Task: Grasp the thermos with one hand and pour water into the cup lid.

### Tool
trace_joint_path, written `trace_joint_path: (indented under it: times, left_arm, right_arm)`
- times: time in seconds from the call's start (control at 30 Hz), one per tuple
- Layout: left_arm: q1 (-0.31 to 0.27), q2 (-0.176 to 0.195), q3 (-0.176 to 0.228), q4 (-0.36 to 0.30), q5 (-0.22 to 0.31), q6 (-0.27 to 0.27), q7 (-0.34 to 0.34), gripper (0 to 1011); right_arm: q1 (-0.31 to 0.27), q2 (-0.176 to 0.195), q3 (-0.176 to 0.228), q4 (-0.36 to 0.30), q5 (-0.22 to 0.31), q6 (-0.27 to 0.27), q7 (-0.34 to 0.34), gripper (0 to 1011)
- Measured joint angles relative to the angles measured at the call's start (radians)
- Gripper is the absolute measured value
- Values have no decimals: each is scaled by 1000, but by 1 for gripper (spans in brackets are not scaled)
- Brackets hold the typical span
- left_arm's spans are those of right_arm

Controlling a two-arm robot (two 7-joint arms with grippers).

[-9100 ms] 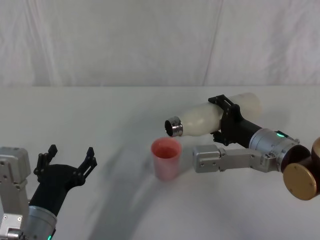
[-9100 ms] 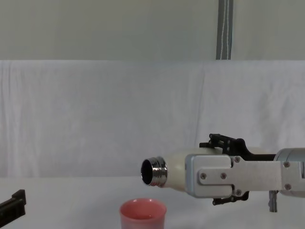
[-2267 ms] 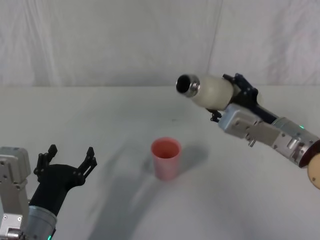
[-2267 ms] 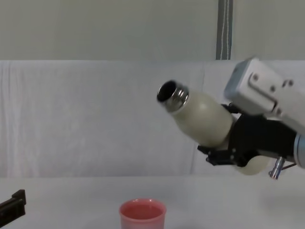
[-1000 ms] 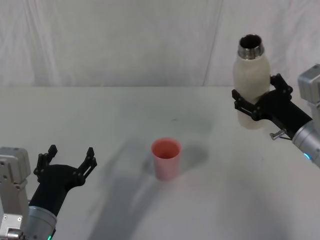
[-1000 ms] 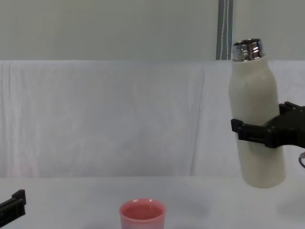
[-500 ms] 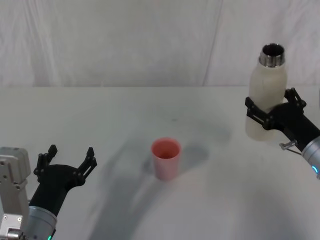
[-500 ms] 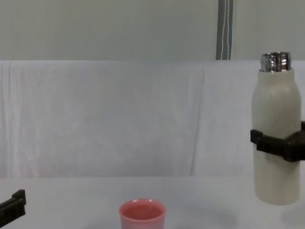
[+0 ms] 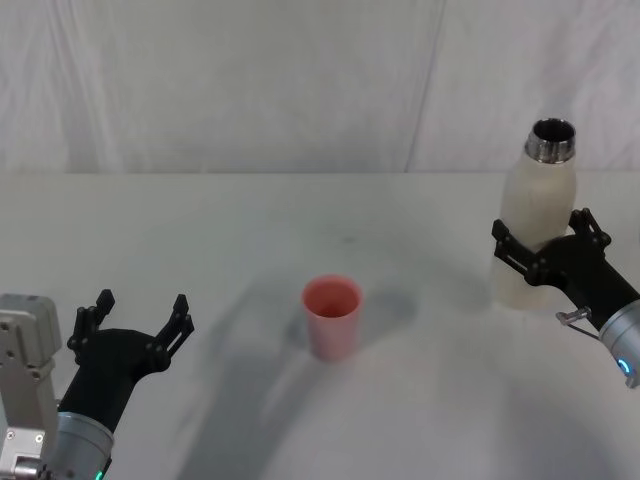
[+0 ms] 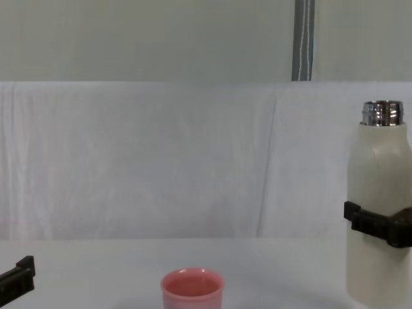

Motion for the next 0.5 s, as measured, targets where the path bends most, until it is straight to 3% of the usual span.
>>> trace_joint_path:
  times: [0.5]
  left_arm:
    - [0,0,0,0,0,0,0,1001]
  right_arm:
    - [-25,-6,1,12,13,4,-4,951]
